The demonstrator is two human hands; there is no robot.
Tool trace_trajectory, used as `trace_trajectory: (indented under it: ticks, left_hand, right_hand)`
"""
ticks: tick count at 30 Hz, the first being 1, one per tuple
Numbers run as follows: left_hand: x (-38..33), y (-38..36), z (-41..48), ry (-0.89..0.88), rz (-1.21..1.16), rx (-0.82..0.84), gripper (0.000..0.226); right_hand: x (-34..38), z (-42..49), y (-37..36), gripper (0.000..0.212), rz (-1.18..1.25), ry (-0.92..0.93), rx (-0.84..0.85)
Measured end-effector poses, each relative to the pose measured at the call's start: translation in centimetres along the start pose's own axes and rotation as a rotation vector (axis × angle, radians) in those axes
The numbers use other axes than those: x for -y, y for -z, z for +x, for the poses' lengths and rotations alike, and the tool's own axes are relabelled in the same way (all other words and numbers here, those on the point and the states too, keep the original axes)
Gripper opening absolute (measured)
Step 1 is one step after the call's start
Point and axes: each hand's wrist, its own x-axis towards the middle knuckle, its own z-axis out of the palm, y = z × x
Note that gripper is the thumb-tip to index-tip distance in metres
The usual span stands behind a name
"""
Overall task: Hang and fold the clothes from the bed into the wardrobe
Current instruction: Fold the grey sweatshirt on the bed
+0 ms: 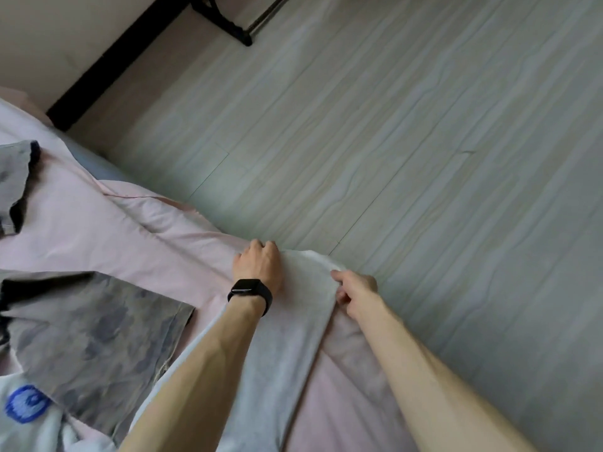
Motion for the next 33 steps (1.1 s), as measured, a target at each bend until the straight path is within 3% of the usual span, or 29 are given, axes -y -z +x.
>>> trace_trajectory:
  ticks: [3,5,9,12,13,16,19,21,23,25,26,29,31,33]
  left_hand:
    - [0.8,0.1,0.8,0.025,-0.019,-0.022,0.027]
    - [0.6,-0.4,0.5,0.001,0.026,-0.028,0.030]
    - [-0.1,-1.8,-2.4,-0.159,0.088,-0.166,0.043]
    - [-0.3,-3.0,-6.0,-0.298,0.103,-0.293,0.047]
    - [0.0,-3.4,-7.3,-0.302,0.103,-0.267,0.052]
    - [1.0,-4.7,-9.6,-0.189,0.042,0.049,0.064]
    - [1.9,-4.5,-9.2,-0.148,-0.064,0.163,0.062]
    - [1.1,-2.3,-8.3,-0.113,-0.296,0.192,0.054]
    - [1.1,1.8,-9.1,0.084,-0.901,0.145,0.045]
    - [2.5,5.6,-11.0,0.288,-1.543,0.147,0.052]
    - [4.2,6.9,-12.3,0.328,-1.747,0.180,0.059]
    - [9.8,8.9,-17.1,0.270,-1.982,0.234,0.076]
    - [14.1,8.7,-21.8,0.223,-2.091,0.215,0.072]
    - [17.0,7.3,-26.5,0.268,-2.045,0.147,0.062]
  right_hand:
    - [-1.0,0.0,0.1,0.023,0.017,0.122,-0.051]
    - [-1.3,-0.2,-0.3,0.012,0.022,0.146,0.003]
    - [1.1,0.8,-0.5,0.029,0.265,-0.100,0.236]
    - [1.6,0.8,-1.0,0.036,0.208,-0.110,0.217]
    - [1.5,0.5,-1.4,0.039,0.203,-0.076,0.175]
    - [1.9,-0.4,-1.6,0.054,0.146,0.153,0.027]
    - [3.0,-3.5,-1.4,0.045,0.056,0.417,0.051]
    - [3.6,-6.2,-1.1,0.037,-0.023,0.589,0.117]
    - [3.1,-9.9,-1.3,0.030,-0.211,0.797,0.164]
    - [1.5,-13.6,-1.5,0.026,-0.442,1.002,0.182]
    - [0.1,-15.6,-1.6,0.024,-0.557,1.129,0.209]
    - [-5.4,-20.9,-1.8,0.027,-0.947,1.540,0.378]
    - [-9.9,-24.6,-1.9,0.036,-1.177,1.734,0.461]
    - [-13.9,-27.0,-2.0,0.037,-1.295,1.841,0.517]
